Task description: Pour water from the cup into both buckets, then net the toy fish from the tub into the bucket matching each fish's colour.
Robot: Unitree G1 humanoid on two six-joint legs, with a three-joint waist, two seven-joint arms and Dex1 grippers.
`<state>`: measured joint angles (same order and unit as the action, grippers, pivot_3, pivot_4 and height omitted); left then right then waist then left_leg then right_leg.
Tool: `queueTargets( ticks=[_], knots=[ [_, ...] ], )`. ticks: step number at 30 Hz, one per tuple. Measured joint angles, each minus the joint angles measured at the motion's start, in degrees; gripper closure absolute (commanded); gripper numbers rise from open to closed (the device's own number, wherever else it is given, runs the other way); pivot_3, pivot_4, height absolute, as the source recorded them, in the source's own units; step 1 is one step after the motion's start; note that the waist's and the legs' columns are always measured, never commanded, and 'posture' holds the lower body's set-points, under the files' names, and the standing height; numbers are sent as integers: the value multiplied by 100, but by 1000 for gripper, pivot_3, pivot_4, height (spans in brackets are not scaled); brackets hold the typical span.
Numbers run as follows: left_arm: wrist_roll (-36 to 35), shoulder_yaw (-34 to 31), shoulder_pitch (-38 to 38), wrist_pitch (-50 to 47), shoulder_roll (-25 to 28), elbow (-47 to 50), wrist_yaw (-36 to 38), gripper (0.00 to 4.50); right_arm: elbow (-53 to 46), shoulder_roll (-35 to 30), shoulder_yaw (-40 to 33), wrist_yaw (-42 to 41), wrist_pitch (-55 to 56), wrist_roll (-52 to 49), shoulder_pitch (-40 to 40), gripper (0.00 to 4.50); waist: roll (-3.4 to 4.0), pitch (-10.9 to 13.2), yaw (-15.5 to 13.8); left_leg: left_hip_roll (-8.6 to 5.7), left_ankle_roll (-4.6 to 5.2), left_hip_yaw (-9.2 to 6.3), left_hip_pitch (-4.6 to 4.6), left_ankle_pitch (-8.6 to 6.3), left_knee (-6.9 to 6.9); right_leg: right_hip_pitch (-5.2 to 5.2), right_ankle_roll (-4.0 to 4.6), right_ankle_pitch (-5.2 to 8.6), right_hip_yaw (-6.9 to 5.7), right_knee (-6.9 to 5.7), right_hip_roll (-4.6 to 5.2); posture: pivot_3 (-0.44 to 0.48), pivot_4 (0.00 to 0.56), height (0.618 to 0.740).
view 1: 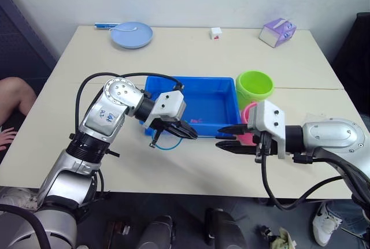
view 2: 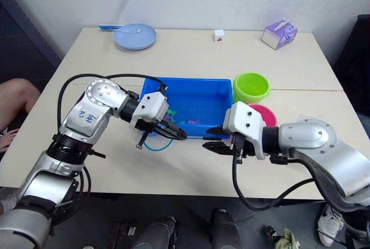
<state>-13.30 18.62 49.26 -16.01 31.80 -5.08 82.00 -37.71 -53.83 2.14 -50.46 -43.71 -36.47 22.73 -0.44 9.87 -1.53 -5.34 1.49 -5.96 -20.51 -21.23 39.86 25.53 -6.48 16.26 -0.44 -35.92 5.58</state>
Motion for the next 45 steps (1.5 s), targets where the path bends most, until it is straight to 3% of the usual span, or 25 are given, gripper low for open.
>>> queueTargets(
  ticks=[1,7,11,13,17,18,22,25,35,45],
  knots=[
    [7,-1,0,-3,2,0,-7,4500,-4,0,8,-12,12,40,8,3796,0,0,2,0,0,0,0,0,0,0,0,0,1,0,0,0,150,740],
    [-5,-21,0,-182,-22,2,-44,4500,-4,4,40,-25,102,178,10,3739,0,0,1,0,0,0,0,0,0,0,0,0,0,-1,0,0,150,740],
    [-287,-258,2,-658,-276,10,-256,3146,-13,4,-17,6,102,178,17,3739,0,0,-6,0,0,-1,-1,0,3,0,0,0,-1,-4,0,0,150,740],
    [-657,-490,-4,-1169,-374,24,-385,2216,-67,5,-88,63,80,123,5,3739,0,0,2,0,0,-1,-1,0,2,0,0,0,0,-5,0,0,150,740],
    [-1280,-1157,-198,-1972,-153,229,-676,308,-273,2,-552,240,-76,-27,-228,3739,1,0,42,7,-2,0,1,-2,-5,6,0,0,4,-10,-6,0,150,740],
    [-1392,-1338,-283,-2120,-84,255,-757,52,-289,0,-676,272,-121,-57,-279,3739,1,0,42,7,-3,0,3,-2,-6,5,0,0,4,-9,-6,0,150,740],
    [-1532,-1894,-1041,-2325,487,288,-1109,0,-95,-284,-1103,417,-93,180,-376,3739,2,0,32,4,-3,3,8,-2,-5,3,1,0,9,-5,-5,0,150,740],
    [-1443,-2037,-1431,-2267,593,264,-1415,0,376,-413,-1128,489,152,623,-352,3739,2,1,-24,0,-3,-2,6,-2,2,-1,1,0,4,2,-2,0,150,740],
    [-1351,-2182,-1923,-2104,622,754,-2217,0,2011,-406,727,383,2219,3044,122,3739,4,1,25,1,-4,7,4,-3,-1,7,1,1,10,-2,-3,0,150,740],
    [-1392,-2213,-2086,-2209,714,1056,-2397,0,2883,25,1125,243,3318,4006,399,3739,6,3,35,3,-5,8,5,-3,-1,8,3,2,10,-2,-6,0,150,740]
  ],
)
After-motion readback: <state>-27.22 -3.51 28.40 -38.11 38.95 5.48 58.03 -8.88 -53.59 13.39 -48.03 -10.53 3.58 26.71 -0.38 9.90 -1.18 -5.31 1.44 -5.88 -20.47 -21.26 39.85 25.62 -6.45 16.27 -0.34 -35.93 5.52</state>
